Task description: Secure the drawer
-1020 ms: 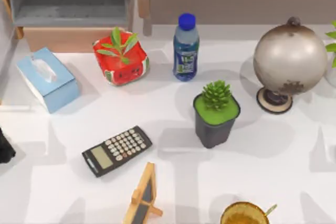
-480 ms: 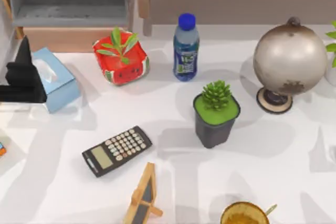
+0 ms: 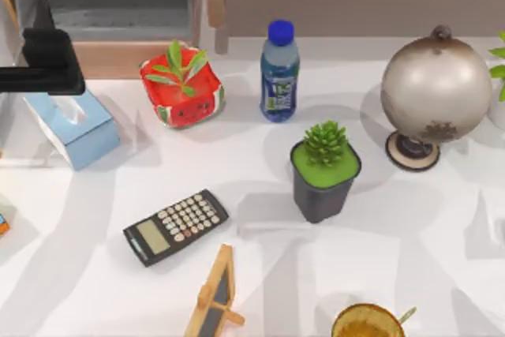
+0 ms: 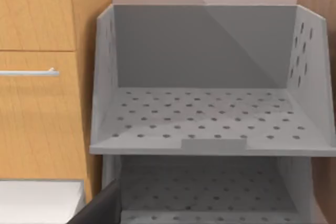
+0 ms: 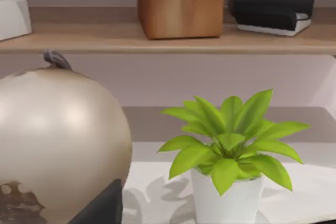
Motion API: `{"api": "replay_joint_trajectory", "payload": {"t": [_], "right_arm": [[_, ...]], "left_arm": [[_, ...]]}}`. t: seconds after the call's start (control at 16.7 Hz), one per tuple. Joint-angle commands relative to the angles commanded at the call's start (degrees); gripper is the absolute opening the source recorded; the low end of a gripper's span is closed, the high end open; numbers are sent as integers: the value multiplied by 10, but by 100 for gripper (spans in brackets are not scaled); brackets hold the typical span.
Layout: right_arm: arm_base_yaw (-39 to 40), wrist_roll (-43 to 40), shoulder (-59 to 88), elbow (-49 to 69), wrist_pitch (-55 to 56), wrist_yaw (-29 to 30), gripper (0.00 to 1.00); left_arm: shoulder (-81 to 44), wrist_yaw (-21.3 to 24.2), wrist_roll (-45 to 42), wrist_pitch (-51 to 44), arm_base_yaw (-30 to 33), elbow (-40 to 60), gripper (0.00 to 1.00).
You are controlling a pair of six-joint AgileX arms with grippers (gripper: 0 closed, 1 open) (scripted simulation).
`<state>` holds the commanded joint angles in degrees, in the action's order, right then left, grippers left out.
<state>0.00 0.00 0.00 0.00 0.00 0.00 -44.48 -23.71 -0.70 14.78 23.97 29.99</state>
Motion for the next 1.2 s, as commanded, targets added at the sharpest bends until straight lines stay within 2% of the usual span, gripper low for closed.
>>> {"api": "replay_joint_trajectory", "payload": {"t": [0.3,0.54,0.84,1.2], "right_arm": [[0,0,0,0,0,0,100],[0,0,0,0,0,0,100],[0,0,0,0,0,0,100],[0,0,0,0,0,0,100]], "left_arm": [[-5,9,-15,10,-16,-5,100],[-54,61,-98,77,-98,-20,100],[-165,183,-272,221,-259,-48,100],[-345,375,-529,436,-469,-77,100]]}}
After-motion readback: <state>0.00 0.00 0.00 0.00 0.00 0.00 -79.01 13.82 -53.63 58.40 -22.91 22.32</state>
